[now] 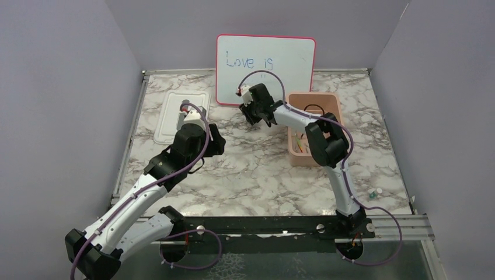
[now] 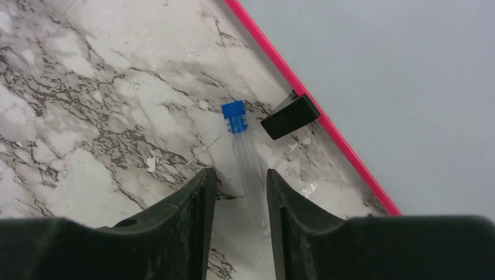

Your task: Organize the chemistry lab equipment

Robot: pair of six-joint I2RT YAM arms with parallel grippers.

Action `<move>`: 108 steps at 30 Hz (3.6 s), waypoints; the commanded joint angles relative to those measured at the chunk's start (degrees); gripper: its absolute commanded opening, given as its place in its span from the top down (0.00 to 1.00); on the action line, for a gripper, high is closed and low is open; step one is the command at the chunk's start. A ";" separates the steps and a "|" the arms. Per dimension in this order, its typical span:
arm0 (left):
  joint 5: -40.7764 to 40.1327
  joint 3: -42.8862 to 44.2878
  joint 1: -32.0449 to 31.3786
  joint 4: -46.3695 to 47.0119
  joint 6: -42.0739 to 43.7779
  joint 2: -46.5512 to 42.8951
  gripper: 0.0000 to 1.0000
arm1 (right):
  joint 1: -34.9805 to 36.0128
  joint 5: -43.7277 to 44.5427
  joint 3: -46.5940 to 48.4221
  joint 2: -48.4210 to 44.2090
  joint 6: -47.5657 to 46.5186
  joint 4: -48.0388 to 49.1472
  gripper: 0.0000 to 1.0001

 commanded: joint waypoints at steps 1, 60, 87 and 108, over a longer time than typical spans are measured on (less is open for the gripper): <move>1.02 -0.17 0.13 1.61 0.99 0.46 0.37 | -0.37 -5.37 1.23 1.40 -2.15 -4.51 0.61; 18.37 11.22 0.39 11.07 -21.50 11.95 0.57 | 0.25 -39.91 -50.55 -53.88 9.72 35.30 0.97; 20.83 10.35 1.45 11.00 -19.65 12.78 0.89 | 0.28 -42.85 -49.68 -52.43 7.18 32.42 0.94; 0.29 10.07 1.54 -19.36 0.13 7.68 0.92 | 2.25 -22.74 -49.90 -33.66 31.51 51.31 0.50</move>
